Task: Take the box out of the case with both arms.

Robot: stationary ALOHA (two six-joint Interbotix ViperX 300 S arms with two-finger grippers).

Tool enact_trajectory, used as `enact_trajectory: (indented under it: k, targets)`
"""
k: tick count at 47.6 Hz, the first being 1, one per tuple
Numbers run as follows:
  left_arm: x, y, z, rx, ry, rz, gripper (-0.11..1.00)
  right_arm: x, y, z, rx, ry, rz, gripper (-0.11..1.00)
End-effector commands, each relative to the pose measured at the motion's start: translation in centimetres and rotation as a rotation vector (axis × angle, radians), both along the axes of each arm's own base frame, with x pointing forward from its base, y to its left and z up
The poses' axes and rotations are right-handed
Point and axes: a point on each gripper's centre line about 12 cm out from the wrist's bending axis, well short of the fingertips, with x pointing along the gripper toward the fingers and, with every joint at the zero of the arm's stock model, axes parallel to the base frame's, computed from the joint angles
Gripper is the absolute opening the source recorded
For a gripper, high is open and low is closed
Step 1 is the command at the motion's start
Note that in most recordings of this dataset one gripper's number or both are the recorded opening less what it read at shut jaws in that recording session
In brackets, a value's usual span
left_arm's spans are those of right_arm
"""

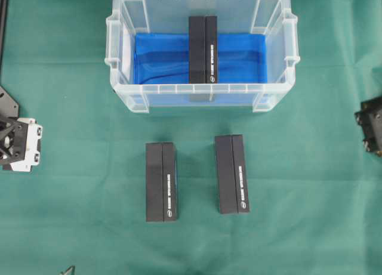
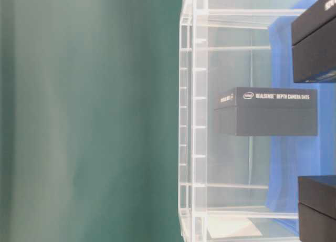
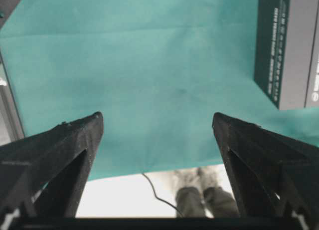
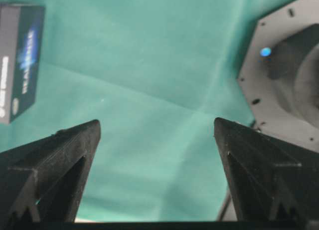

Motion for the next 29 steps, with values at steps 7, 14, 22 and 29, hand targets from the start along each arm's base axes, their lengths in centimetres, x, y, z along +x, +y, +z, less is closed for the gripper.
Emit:
enact_trajectory:
  k: [7,14,22,29]
  targets:
    - [-0.19,-0.02,0.27,-0.004,-0.014,-0.005,0.85,-0.12,0.13,0.18,0.019,-0.034,0.014,0.90]
    - [-0.23,0.00,0.25,-0.004,-0.014,-0.005,0.85,-0.12,0.13,0.18,0.019,-0.034,0.014,0.90]
    - [-0.18,0.13,0.30,-0.004,-0.015,0.002,0.85,-0.17,0.01,0.17,0.015,-0.032,0.014,0.90]
    - [-0.05,0.64,0.33,-0.002,-0.014,0.014,0.85,-0.28,-0.35,0.22,0.013,-0.033,0.005,0.90]
